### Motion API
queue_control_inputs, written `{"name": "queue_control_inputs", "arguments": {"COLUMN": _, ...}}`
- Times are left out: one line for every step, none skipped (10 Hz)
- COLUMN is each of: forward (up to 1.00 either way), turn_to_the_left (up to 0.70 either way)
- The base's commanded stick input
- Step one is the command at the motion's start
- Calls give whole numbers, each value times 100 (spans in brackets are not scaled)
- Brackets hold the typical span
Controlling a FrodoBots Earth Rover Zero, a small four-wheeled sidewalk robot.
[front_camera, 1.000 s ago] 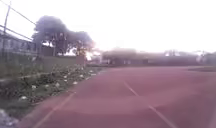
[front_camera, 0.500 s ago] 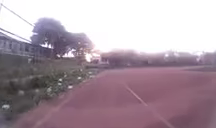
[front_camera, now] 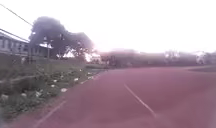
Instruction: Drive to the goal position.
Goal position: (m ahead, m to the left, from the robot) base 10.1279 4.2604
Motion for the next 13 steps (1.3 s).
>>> {"name": "queue_control_inputs", "arguments": {"forward": 70, "turn_to_the_left": -10}}
{"name": "queue_control_inputs", "arguments": {"forward": 70, "turn_to_the_left": 0}}
{"name": "queue_control_inputs", "arguments": {"forward": 70, "turn_to_the_left": -1}}
{"name": "queue_control_inputs", "arguments": {"forward": 70, "turn_to_the_left": -17}}
{"name": "queue_control_inputs", "arguments": {"forward": 70, "turn_to_the_left": -28}}
{"name": "queue_control_inputs", "arguments": {"forward": 70, "turn_to_the_left": -31}}
{"name": "queue_control_inputs", "arguments": {"forward": 70, "turn_to_the_left": -8}}
{"name": "queue_control_inputs", "arguments": {"forward": 70, "turn_to_the_left": 0}}
{"name": "queue_control_inputs", "arguments": {"forward": 70, "turn_to_the_left": 0}}
{"name": "queue_control_inputs", "arguments": {"forward": 70, "turn_to_the_left": 0}}
{"name": "queue_control_inputs", "arguments": {"forward": 70, "turn_to_the_left": 0}}
{"name": "queue_control_inputs", "arguments": {"forward": 70, "turn_to_the_left": 5}}
{"name": "queue_control_inputs", "arguments": {"forward": 70, "turn_to_the_left": 0}}
